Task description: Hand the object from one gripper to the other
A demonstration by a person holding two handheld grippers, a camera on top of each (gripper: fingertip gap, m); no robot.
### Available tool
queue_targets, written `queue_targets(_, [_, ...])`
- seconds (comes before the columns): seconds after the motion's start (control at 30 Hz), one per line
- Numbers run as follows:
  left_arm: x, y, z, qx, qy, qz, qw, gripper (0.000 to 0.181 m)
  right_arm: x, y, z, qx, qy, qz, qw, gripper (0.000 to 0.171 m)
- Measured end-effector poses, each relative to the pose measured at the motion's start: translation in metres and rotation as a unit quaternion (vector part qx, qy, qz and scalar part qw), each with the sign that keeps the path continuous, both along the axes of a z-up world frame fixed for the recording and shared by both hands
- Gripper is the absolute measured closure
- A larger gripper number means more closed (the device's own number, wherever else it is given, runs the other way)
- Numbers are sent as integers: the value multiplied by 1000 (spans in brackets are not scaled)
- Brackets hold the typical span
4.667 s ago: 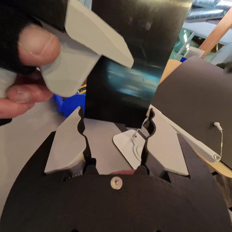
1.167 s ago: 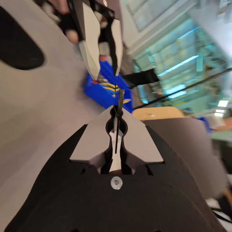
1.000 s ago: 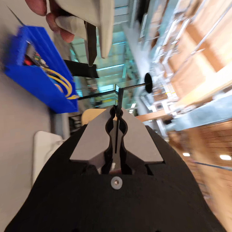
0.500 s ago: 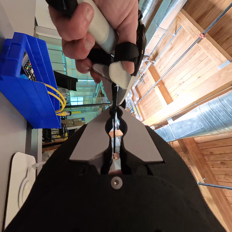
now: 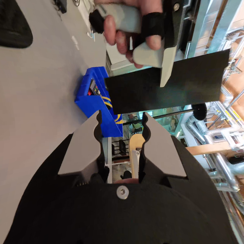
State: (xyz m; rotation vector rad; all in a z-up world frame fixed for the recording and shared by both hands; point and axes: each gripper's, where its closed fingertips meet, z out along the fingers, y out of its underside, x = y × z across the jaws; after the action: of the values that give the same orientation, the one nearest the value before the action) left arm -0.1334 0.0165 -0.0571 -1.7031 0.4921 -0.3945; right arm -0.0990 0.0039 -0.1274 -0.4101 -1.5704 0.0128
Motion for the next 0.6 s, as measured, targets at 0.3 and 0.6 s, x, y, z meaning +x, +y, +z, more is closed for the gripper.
queue_targets(0.3, [27,-9,-1,72,165,-61,982,179,21,2,38,-296,70,116,946,119])
queue_targets(0.6, [89,-33,-26,128,256,-199,937,179,57,-21,81,-498,100,314,802,143])
